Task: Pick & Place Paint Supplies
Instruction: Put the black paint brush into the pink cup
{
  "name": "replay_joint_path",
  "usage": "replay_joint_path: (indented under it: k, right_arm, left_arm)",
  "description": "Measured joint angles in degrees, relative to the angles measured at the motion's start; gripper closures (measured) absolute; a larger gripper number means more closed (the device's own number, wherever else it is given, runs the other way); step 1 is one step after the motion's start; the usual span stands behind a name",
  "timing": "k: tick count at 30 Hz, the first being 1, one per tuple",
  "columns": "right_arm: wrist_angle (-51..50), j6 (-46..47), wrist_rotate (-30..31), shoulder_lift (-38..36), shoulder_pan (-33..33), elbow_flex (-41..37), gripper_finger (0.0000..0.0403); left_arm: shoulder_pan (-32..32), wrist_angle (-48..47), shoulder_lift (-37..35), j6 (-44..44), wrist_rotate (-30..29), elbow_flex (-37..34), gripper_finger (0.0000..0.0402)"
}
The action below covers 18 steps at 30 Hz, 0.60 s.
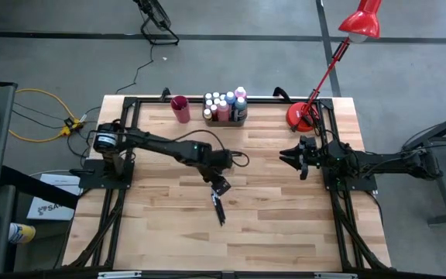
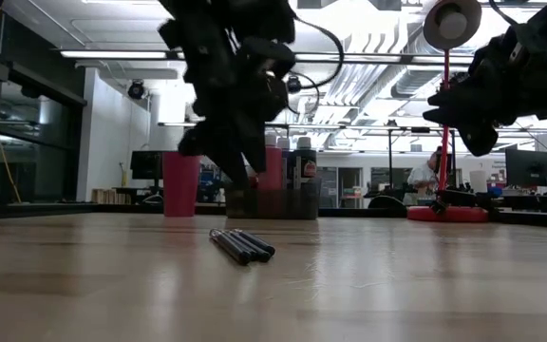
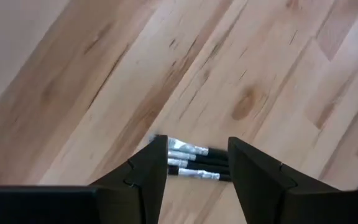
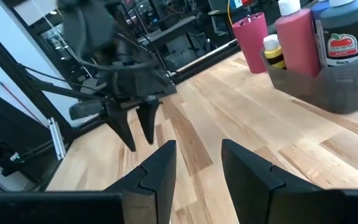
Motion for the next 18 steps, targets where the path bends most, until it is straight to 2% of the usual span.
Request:
replay_joint_path:
  k: [9, 18]
  right_arm:
    - [-0.23, 0.00, -0.13, 0.00, 0.00, 0.00, 0.0280]
    - [-0.38, 0.00, -0.02, 0.02, 0.02, 0.00, 0.0280]
  left_arm:
    - [2.12, -2.30, 3.31, 2.71, 4.48, -0.06, 0.0239]
    - [3.30, -1.95, 4.30, 5.72, 4.99, -0.02, 0.0239]
